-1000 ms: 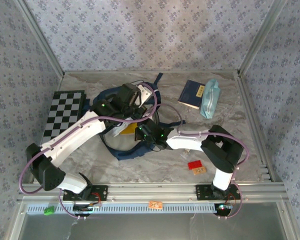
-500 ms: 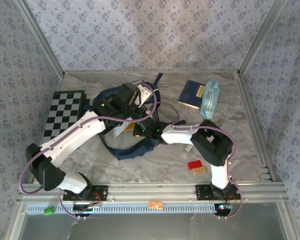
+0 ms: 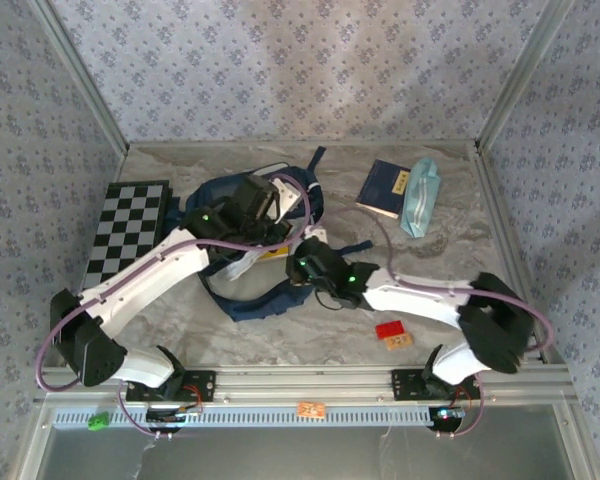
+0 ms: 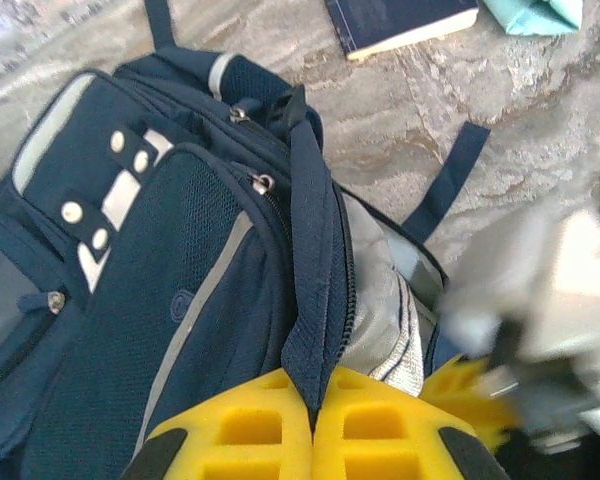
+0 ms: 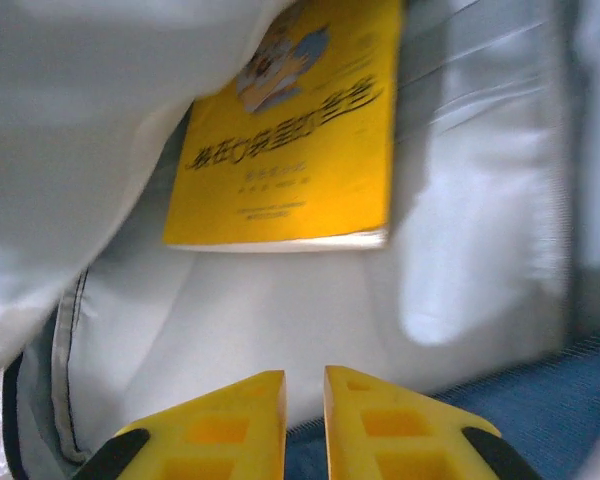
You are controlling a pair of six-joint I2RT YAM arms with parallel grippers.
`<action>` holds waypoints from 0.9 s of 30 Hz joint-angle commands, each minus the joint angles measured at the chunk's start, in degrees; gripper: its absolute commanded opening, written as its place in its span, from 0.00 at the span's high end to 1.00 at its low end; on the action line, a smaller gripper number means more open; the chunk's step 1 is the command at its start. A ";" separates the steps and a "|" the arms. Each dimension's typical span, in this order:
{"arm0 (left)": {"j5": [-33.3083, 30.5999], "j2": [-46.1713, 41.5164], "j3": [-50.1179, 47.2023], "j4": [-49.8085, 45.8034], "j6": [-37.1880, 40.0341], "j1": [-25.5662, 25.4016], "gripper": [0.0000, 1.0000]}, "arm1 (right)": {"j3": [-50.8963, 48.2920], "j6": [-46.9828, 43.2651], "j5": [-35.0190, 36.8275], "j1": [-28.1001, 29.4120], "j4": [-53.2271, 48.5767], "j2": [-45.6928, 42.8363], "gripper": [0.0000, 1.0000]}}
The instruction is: Pack books, pencil case, and school supplies into a backpack
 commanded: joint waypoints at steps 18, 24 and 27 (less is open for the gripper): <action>9.38 2.81 -14.09 11.28 -18.41 -5.29 0.58 | 4.64 -14.97 -15.38 -44.26 -22.37 -2.89 0.41; 9.06 0.75 -12.47 12.84 -26.12 -5.30 0.48 | 13.80 -14.98 -19.03 -47.47 -21.06 9.80 0.36; 8.17 0.19 -12.42 15.02 -28.28 -5.28 0.46 | 18.29 -12.00 -17.96 -46.90 -22.01 15.24 0.36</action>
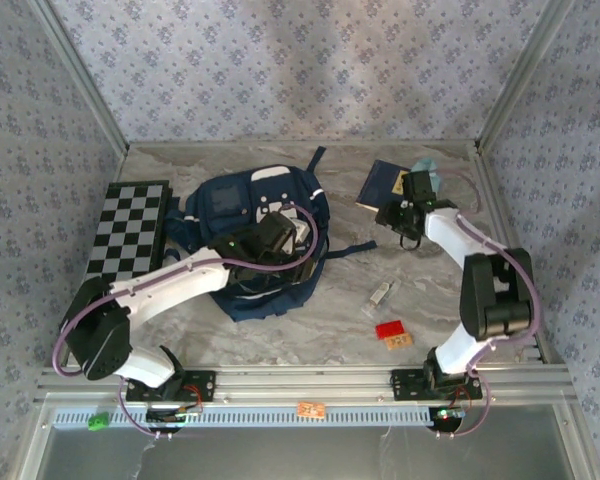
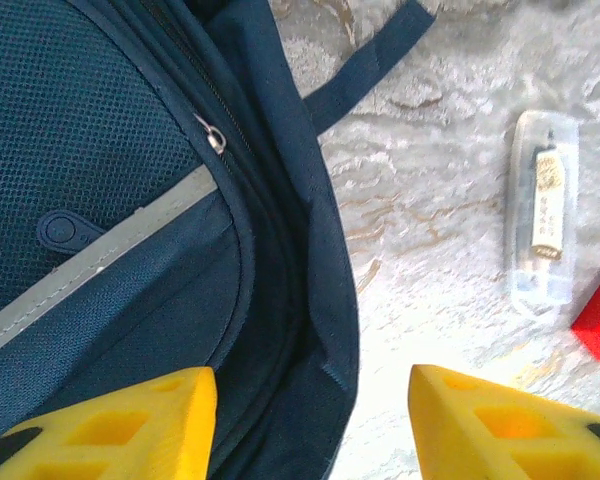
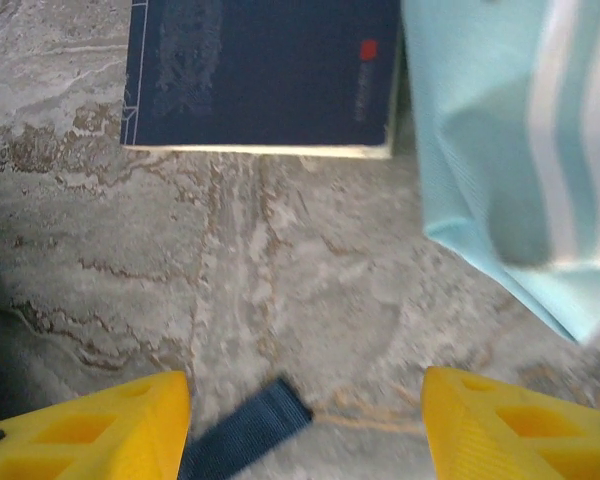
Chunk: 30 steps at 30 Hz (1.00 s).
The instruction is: Pack books, pencil case, and school supplies into a backpack
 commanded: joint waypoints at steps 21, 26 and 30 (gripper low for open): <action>-4.34 1.82 3.83 6.64 -10.66 1.70 0.44 | 48.63 -7.42 6.15 -0.33 -23.79 38.63 0.29; -4.42 2.42 3.17 7.42 -11.80 2.10 0.44 | 46.88 -8.21 7.42 0.24 -26.21 38.02 0.29; -4.25 2.51 2.68 7.34 -12.30 2.34 0.44 | 38.79 -8.56 6.84 1.39 -23.96 33.43 0.29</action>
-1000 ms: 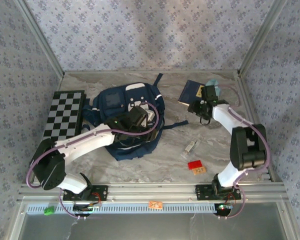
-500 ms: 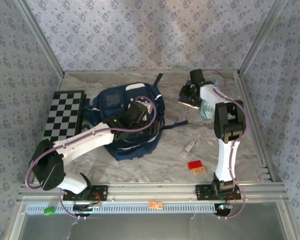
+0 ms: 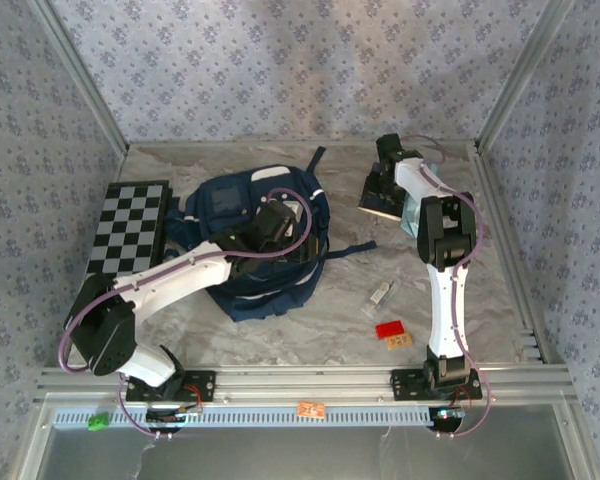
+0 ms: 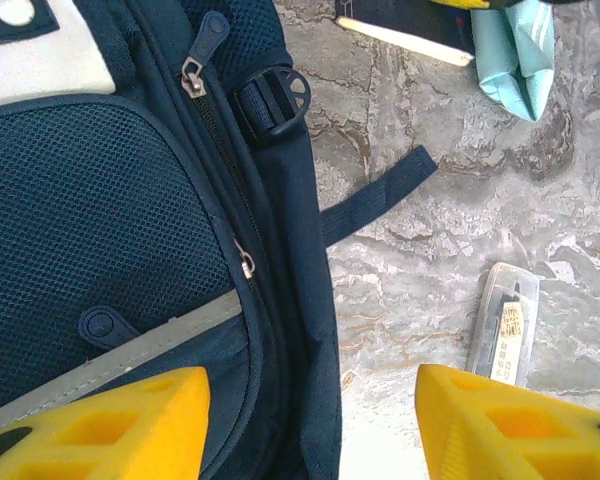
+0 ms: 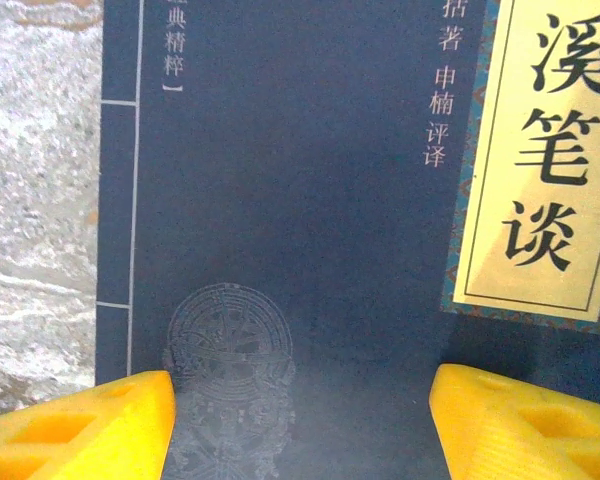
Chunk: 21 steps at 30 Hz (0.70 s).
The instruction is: Pack books, pencil case, and school supplies into a backpack
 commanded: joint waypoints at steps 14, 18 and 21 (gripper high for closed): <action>0.88 -1.98 -2.43 2.34 -6.09 0.52 0.43 | -40.44 1.46 -5.02 9.39 4.26 -25.55 0.31; 3.48 0.10 -1.33 4.90 -10.05 -0.70 0.43 | -47.06 2.08 -5.37 10.27 3.82 -33.96 0.31; 3.00 3.27 1.51 5.53 -11.53 -2.34 0.43 | -47.64 2.14 -6.70 9.13 2.34 -38.83 0.30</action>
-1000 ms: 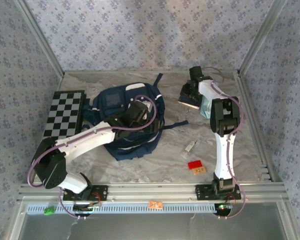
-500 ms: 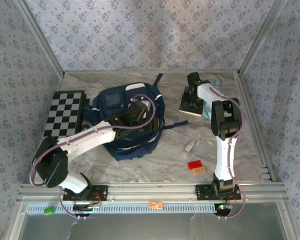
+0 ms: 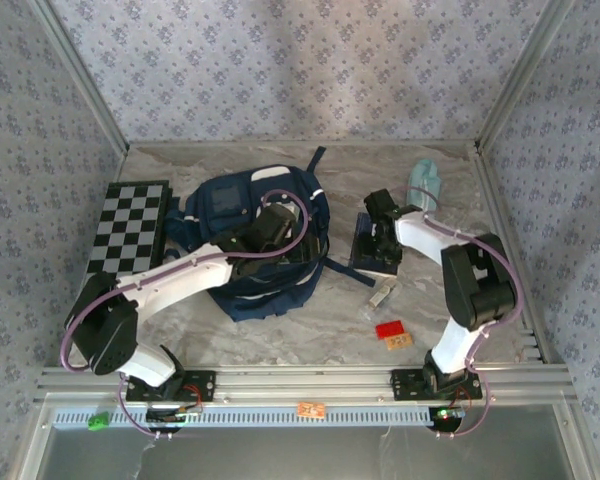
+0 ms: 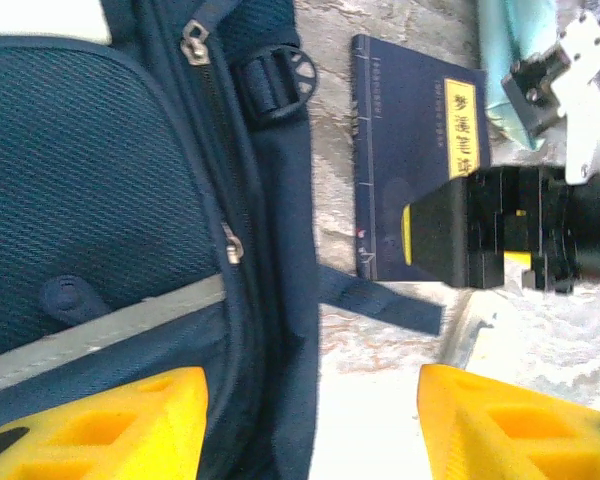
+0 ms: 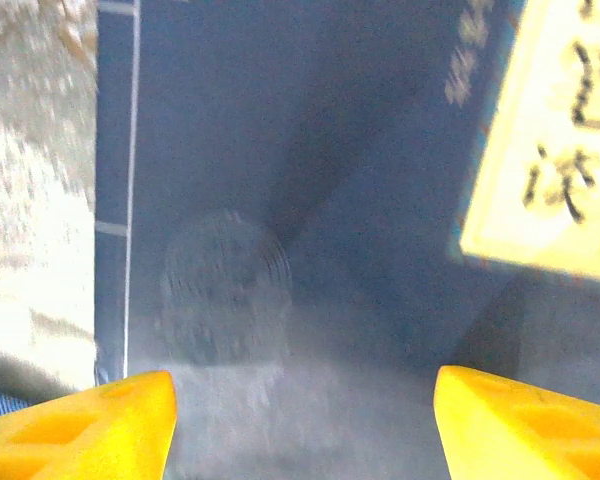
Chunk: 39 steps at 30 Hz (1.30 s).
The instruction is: Pack books, pencil case, and school supplies into a backpack
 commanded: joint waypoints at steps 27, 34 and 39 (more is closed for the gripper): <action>6.24 38.18 30.63 0.67 -8.27 -4.55 0.53 | -12.81 1.57 -20.57 -20.60 11.85 -6.28 0.51; 6.40 40.65 31.92 0.13 -8.33 -4.39 0.54 | -12.53 2.05 -21.16 -19.89 13.27 -3.97 0.48; 8.20 42.14 32.26 0.57 -8.12 -4.18 0.54 | -11.90 2.40 -21.21 -18.66 13.39 -2.73 0.46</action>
